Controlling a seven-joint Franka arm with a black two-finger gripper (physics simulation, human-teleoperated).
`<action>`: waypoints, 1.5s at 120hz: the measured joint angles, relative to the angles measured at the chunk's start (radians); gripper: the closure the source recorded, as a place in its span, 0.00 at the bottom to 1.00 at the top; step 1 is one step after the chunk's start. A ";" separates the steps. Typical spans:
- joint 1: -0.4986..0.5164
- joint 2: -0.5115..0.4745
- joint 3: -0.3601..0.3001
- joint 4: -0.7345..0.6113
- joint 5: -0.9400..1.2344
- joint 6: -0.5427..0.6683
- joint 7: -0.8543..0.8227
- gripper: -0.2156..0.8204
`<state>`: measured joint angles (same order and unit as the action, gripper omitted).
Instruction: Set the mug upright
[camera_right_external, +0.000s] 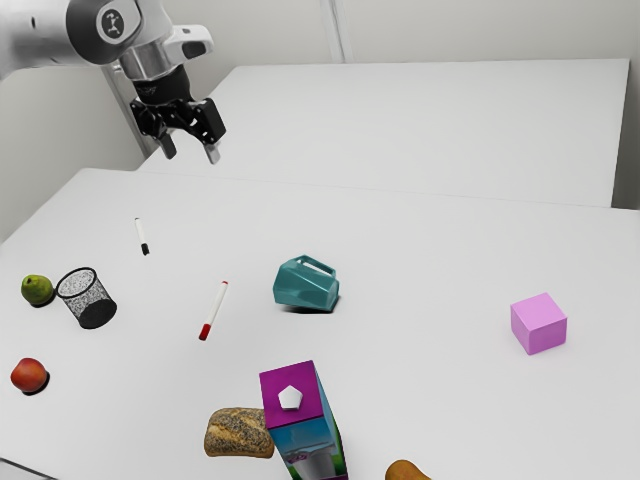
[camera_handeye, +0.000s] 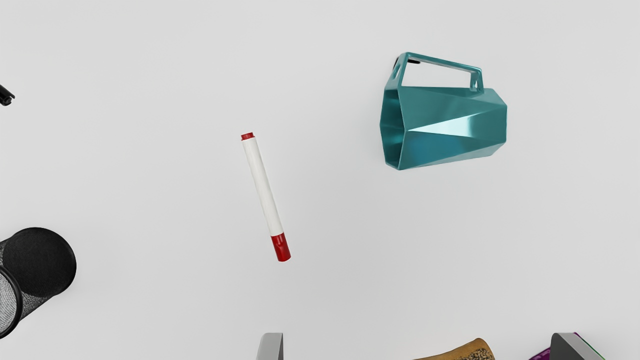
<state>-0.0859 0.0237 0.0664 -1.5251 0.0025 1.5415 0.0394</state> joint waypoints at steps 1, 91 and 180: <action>0.000 0.000 0.000 0.000 0.000 0.000 0.000 0.23; 0.118 -0.063 0.021 -0.300 -0.180 0.201 0.051 0.23; 0.120 0.053 0.036 -0.593 -0.764 0.592 0.451 0.24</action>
<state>0.0346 0.0764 0.1028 -2.1184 -0.7612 2.1339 0.4900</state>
